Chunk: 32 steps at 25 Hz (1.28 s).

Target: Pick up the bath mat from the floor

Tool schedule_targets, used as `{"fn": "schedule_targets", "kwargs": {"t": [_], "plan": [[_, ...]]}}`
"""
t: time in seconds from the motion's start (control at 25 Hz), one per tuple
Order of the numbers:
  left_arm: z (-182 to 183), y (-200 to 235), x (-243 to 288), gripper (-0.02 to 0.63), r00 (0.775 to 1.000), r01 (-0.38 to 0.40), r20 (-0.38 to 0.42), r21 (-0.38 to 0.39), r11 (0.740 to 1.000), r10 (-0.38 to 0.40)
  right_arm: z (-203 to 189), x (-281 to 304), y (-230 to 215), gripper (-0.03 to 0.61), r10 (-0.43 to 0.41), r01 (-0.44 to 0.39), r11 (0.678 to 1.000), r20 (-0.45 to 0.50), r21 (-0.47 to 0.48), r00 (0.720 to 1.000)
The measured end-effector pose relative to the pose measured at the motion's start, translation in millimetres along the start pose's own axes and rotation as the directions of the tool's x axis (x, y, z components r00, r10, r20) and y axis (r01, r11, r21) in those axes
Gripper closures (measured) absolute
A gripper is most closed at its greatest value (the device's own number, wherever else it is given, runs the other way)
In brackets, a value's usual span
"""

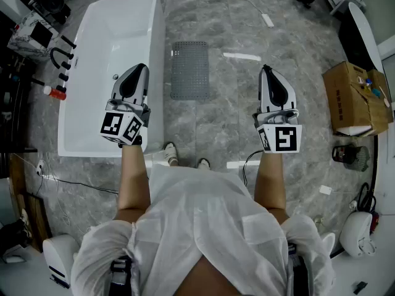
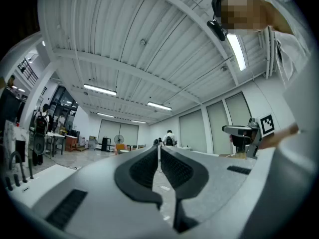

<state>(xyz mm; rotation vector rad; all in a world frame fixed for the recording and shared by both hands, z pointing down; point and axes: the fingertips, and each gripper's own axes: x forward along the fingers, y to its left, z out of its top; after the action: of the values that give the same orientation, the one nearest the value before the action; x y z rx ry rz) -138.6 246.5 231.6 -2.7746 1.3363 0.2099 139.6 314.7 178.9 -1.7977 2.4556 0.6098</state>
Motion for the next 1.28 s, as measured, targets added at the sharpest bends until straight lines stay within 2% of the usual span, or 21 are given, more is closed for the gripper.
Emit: {"fn": "schedule_targets", "kwargs": {"t": [0.52, 1.28], "plan": [[-7, -3, -2, 0.588, 1.0, -0.001, -0.007, -0.008, 1.0, 0.001, -4, -5, 0, 0.551, 0.006, -0.007, 0.999, 0.011, 0.034, 1.0], [-12, -4, -3, 0.588, 0.999, 0.007, -0.031, 0.003, 1.0, -0.007, -23, -10, 0, 0.551, 0.011, -0.01, 1.0, -0.054, 0.014, 0.998]]}}
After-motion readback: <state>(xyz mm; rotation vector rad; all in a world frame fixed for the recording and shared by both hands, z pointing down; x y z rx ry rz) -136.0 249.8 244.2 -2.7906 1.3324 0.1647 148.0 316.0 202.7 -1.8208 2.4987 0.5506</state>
